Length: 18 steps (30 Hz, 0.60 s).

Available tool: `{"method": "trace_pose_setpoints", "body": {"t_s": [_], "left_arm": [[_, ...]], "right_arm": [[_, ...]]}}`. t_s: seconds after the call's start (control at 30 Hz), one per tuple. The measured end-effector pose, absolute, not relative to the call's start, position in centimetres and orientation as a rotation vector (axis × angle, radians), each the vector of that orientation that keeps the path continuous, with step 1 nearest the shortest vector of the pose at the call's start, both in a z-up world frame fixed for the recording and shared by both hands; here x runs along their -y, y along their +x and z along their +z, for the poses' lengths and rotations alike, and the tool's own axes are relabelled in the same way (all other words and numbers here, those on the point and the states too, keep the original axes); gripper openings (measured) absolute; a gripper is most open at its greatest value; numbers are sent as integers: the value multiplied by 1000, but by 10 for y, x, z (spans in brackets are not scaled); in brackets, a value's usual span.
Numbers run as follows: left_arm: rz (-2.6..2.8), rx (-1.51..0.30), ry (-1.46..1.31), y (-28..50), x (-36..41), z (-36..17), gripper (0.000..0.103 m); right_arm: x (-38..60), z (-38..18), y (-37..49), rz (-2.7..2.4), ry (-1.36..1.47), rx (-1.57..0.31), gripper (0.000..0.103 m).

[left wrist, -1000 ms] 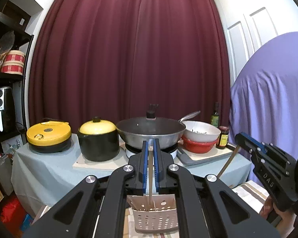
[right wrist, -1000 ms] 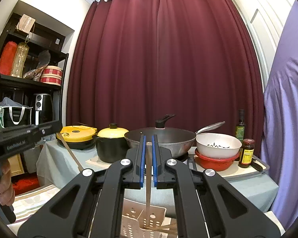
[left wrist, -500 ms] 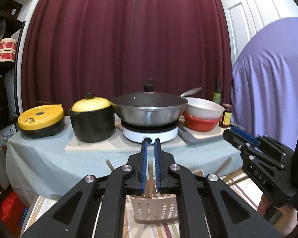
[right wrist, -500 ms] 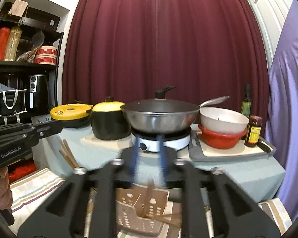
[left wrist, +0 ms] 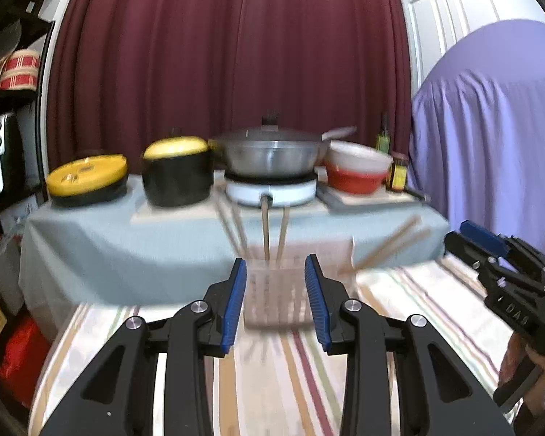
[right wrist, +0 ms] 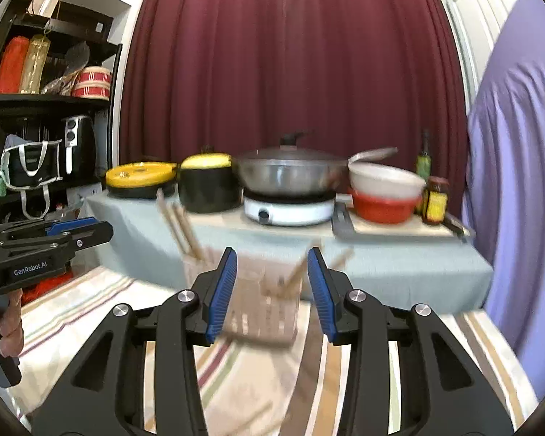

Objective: Organize utensils
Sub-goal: 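Move both tools back down to the remaining chopsticks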

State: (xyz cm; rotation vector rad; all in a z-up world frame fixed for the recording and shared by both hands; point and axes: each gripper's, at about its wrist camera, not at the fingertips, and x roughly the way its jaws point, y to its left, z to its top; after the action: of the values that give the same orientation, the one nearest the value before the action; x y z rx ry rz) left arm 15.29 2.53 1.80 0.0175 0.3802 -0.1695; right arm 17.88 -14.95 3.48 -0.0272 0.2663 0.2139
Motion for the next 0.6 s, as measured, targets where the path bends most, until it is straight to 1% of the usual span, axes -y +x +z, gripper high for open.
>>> {"method": "trace_pose_setpoints", "body": {"t_s": [0.3,0.6], "left_arm": [[-163,-521,20,97,-24,-42,34],[-214,-634,43,54,-11,-95,34]], "right_arm": [[155,-19,110,185,-43,-370,40],[164,-64,71,162,-23,-453,40]]}}
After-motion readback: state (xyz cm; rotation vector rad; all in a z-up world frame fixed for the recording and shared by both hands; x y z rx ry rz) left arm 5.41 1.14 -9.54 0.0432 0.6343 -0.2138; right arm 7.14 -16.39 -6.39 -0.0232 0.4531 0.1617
